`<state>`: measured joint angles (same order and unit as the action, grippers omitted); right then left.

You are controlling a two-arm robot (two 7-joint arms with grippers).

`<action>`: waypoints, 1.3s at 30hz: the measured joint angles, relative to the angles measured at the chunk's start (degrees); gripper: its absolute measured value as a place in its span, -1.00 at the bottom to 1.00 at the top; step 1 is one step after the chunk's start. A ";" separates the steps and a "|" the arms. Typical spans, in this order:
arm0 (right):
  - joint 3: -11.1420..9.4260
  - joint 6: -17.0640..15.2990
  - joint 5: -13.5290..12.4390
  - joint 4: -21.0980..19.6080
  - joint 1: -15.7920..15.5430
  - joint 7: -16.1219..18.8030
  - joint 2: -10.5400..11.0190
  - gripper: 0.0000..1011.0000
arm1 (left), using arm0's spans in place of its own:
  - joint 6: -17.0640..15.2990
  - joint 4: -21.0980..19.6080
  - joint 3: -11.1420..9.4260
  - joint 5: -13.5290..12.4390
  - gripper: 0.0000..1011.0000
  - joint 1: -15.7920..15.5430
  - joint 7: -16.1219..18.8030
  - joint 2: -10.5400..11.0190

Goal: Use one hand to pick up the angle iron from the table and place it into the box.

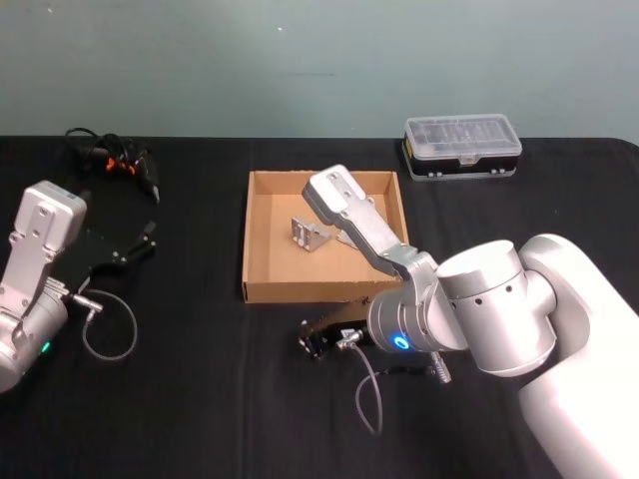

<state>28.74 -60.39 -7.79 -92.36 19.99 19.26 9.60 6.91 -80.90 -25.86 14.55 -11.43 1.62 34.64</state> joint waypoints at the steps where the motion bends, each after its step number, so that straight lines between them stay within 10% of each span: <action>1: 0.00 0.00 0.00 0.00 0.00 0.00 0.00 -0.86 | 0.00 0.00 0.00 0.00 1.00 0.00 0.00 0.00; 26: -3.71 -0.53 0.79 -9.80 -2.31 3.43 0.78 -0.86 | 0.00 0.00 0.00 0.00 1.00 0.00 0.00 0.00; 39: -7.33 2.12 2.92 -4.64 0.48 2.68 -1.08 -0.86 | 0.00 0.00 0.00 0.00 1.00 0.00 0.00 0.00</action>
<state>21.41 -58.27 -4.87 -97.01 20.47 21.94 8.52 6.91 -80.90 -25.86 14.54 -11.43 1.62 34.65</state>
